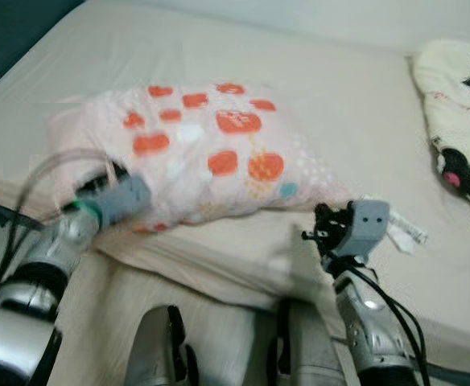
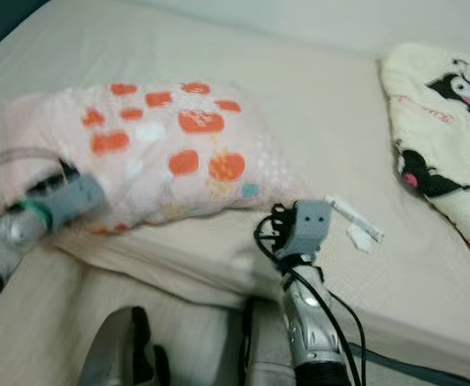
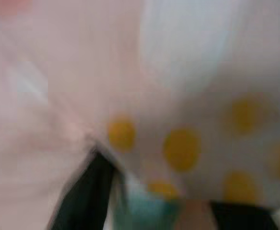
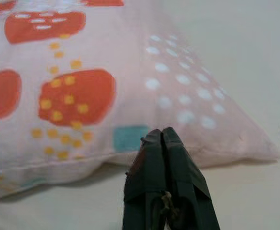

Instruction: Clean up the room

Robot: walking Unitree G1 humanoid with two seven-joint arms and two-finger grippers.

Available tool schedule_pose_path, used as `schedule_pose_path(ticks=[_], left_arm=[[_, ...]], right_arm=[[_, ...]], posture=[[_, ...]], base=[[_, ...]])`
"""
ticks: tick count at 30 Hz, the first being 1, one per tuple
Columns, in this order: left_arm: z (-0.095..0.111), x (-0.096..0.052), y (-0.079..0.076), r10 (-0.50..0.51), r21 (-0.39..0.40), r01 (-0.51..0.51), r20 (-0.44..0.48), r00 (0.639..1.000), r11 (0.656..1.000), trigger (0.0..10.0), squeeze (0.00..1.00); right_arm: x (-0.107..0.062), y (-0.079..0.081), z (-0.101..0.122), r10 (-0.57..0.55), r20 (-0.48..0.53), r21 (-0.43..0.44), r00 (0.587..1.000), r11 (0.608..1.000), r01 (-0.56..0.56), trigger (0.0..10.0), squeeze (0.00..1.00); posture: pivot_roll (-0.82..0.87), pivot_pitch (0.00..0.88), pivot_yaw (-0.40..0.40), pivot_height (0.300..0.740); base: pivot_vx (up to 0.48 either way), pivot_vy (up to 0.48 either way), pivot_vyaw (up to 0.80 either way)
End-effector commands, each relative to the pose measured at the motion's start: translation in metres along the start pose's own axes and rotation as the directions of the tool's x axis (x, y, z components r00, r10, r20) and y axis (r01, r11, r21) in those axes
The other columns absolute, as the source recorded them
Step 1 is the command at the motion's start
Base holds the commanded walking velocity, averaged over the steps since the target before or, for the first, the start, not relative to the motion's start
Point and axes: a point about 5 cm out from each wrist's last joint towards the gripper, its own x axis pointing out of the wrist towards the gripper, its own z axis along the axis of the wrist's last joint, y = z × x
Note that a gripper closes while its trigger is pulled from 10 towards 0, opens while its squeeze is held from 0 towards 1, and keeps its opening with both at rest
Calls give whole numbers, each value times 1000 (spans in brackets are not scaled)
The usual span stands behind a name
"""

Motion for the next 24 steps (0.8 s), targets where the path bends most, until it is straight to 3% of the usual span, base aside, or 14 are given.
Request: schedule_pose_path(ticks=[1, 3, 4, 5, 7, 8, 9, 10, 12, 13, 14, 15, 16, 24], left_arm=[[38, -16, 4, -67, -48, 79, 203, 977, 996, 10000, 0], [49, -23, 7, -41, -90, 67, 262, 964, 994, 10000, 0], [60, -26, 14, 36, -164, 18, 317, 948, 986, 10000, 0], [60, -26, 14, 36, -164, 18, 317, 948, 986, 10000, 0], [86, -32, 39, 280, -428, -87, 412, 867, 900, 10000, 0], [92, -35, 46, 348, -507, -101, 421, 838, 856, 10000, 0], [92, -35, 46, 348, -507, -101, 421, 838, 856, 10000, 0], [99, -37, 49, 388, -594, -65, 434, 813, 802, 10000, 0], [112, -39, 44, 402, -679, 30, 470, 786, 734, 10000, 0], [117, -39, 37, 414, -737, 77, 459, 786, 671, 10000, 0], [117, -39, 37, 414, -737, 77, 459, 786, 671, 10000, 0], [119, -38, 32, 418, -769, 102, 448, 790, 631, 10000, 0], [125, -34, 17, 419, -827, 131, 406, 813, 547, 10000, 0], [138, -13, -9, 432, -853, 64, 325, 841, 517, 10000, 0]], right_arm=[[-1, 0, -5, 7, -23, 12, 1000, 1000, -7, 10000, 0], [1, 1, -4, 15, -20, 13, 1000, 1000, -15, 10000, 0], [3, 2, -2, 23, -16, 14, 1000, 1000, -23, 10000, 0], [3, 2, -2, 23, -16, 14, 1000, 1000, -23, 10000, 0], [7, 7, 3, 46, 2, 23, 999, 999, -46, 10000, 0], [8, 8, 4, 52, 8, 27, 999, 998, -52, 10000, 0], [8, 8, 4, 52, 8, 27, 999, 998, -52, 10000, 0], [8, 9, 6, 61, 18, 31, 998, 998, -61, 10000, 0], [8, 12, 11, 74, 43, 42, 996, 996, -75, 10000, 0], [8, 13, 15, 77, 65, 47, 995, 996, -80, 10000, 0], [8, 13, 15, 77, 65, 47, 995, 996, -80, 10000, 0], [8, 13, 17, 78, 79, 51, 994, 995, -82, 10000, 0], [7, 16, 24, 90, 117, 69, 989, 993, -98, 10000, 0], [11, 11, 40, 39, 189, 47, 981, 998, -49, 10000, 0]], posture=[[-28, 159, 17, 606], [-20, 157, 11, 606], [-18, 155, 9, 606], [-18, 155, 9, 606], [-11, 148, 0, 606], [-11, 148, 0, 606], [-11, 148, 0, 606], [-15, 143, 0, 606], [-16, 141, 0, 606], [-18, 135, 0, 606], [-18, 135, 0, 606], [-18, 133, 1, 606], [-23, 125, 5, 606], [-37, 104, 13, 621]], base=[[0, 0, 0], [0, 0, 0], [0, 0, 0], [0, 0, 0], [0, 0, 0], [0, 0, 0], [0, 0, 0], [0, 0, 0], [0, 0, 0], [0, 0, 0], [0, 0, 0], [0, 0, 0], [0, 0, 0], [0, 0, 0]])
